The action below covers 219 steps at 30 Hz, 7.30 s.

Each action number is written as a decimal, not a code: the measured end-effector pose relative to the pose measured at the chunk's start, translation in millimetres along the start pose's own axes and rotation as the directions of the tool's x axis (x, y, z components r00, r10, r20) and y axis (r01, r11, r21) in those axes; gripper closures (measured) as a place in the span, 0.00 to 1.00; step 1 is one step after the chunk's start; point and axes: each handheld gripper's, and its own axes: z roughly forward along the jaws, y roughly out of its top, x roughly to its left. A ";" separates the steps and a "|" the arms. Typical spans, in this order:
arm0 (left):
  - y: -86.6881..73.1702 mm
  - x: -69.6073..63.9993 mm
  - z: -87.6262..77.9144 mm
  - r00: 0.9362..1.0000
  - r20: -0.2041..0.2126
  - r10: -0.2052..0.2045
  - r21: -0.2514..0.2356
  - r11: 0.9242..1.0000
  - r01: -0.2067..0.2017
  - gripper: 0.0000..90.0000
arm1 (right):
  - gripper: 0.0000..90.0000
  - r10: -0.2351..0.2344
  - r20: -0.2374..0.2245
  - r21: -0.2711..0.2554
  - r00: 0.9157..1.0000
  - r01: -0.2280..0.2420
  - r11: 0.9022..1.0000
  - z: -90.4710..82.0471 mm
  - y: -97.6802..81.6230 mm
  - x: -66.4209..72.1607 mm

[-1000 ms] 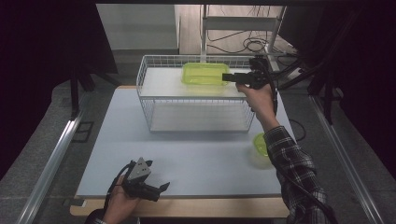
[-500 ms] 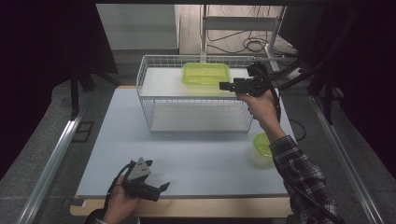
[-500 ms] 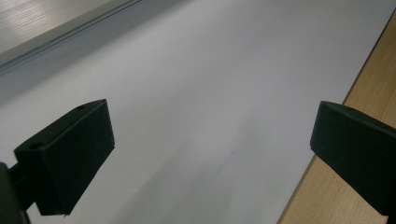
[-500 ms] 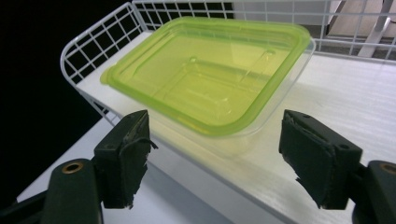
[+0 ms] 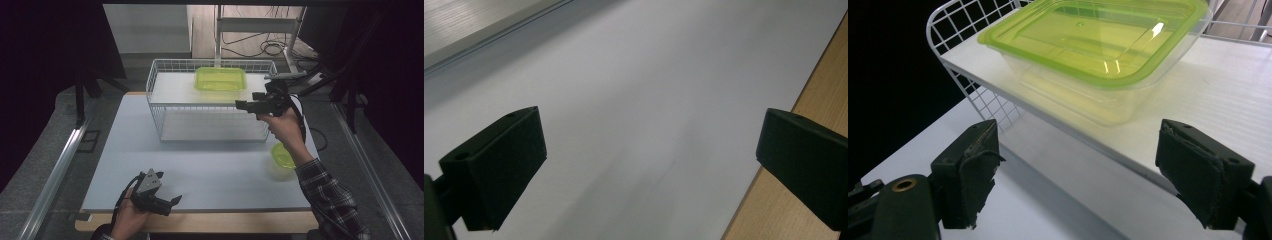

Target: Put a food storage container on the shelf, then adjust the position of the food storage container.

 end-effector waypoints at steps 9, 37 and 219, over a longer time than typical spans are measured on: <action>0.2 -0.3 0.0 1.000 0.000 0.002 0.004 1.000 -0.002 0.00 | 0.16 -0.047 -0.010 -0.019 0.999 0.047 0.999 -12.5 -16.1 7.8; 0.0 -0.9 0.8 1.000 -0.003 0.000 0.010 1.000 0.000 0.00 | 0.08 -0.172 0.002 0.023 0.985 0.172 0.985 -6.4 -102.0 9.9; 0.1 -8.7 10.3 0.996 -0.031 0.082 0.109 0.991 -0.078 0.00 | 0.98 -0.068 0.008 0.282 0.998 0.063 0.957 44.8 -206.5 -8.8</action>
